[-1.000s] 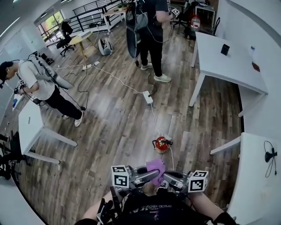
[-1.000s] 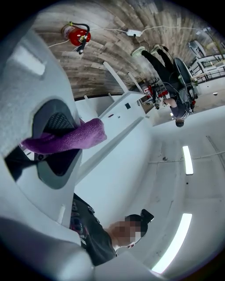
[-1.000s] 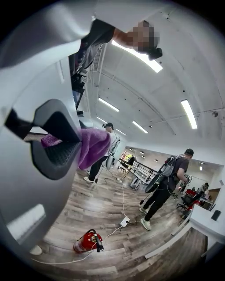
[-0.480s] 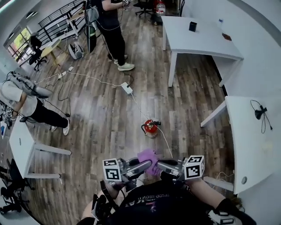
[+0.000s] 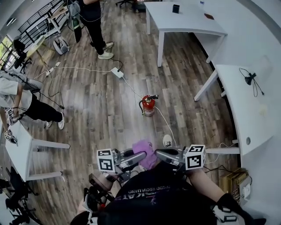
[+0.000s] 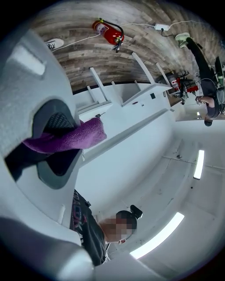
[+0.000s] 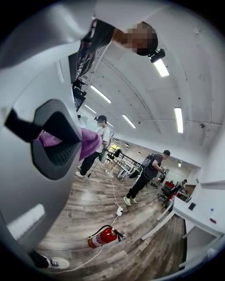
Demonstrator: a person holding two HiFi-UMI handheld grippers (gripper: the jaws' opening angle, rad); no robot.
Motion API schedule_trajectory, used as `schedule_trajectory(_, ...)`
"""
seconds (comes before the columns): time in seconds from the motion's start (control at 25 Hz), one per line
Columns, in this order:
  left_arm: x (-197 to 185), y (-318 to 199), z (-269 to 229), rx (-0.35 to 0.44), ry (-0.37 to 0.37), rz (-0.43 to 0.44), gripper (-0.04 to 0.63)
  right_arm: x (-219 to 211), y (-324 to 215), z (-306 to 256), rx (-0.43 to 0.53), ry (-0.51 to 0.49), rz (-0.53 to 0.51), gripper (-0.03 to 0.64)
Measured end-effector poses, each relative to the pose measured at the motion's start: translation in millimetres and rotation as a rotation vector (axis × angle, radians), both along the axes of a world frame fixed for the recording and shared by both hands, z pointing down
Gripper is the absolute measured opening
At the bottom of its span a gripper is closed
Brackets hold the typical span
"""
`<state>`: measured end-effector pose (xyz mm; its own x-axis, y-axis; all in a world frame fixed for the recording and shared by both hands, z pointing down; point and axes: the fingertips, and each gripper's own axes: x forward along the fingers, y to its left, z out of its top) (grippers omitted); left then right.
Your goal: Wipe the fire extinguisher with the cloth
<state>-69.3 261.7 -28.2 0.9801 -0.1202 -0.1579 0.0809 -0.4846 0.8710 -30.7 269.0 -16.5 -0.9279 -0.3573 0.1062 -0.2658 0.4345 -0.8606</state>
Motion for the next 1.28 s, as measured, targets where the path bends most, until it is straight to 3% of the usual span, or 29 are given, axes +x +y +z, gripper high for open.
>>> schedule_trajectory(0.24,-28.8,26.6,1.9,-0.033,0.053,-0.026,0.071,-13.9,23.3,3.5,-0.041,-0.018,0.072,0.002)
schedule_trajectory(0.48,-58.4,34.5,-5.0,0.013,0.048,-0.093,0.071,-29.9,39.6,-10.2,0.017,0.058,0.019,0.002)
schedule_trajectory(0.6,-66.0,39.1,2.8,-0.005,0.046,-0.111,0.071,-31.7,47.2,-11.5,0.038,0.095,0.002,0.002)
schedule_trajectory(0.88,-55.5,40.3,-3.0,0.000,0.077,-0.125,0.071,-9.6,58.9,-10.4,0.043,0.086,0.026,0.002)
schedule_trajectory(1.28,-28.1,43.6,-4.6,0.005,0.047,-0.083,0.071,12.4,65.9,-12.8,0.047,0.069,0.059,0.002)
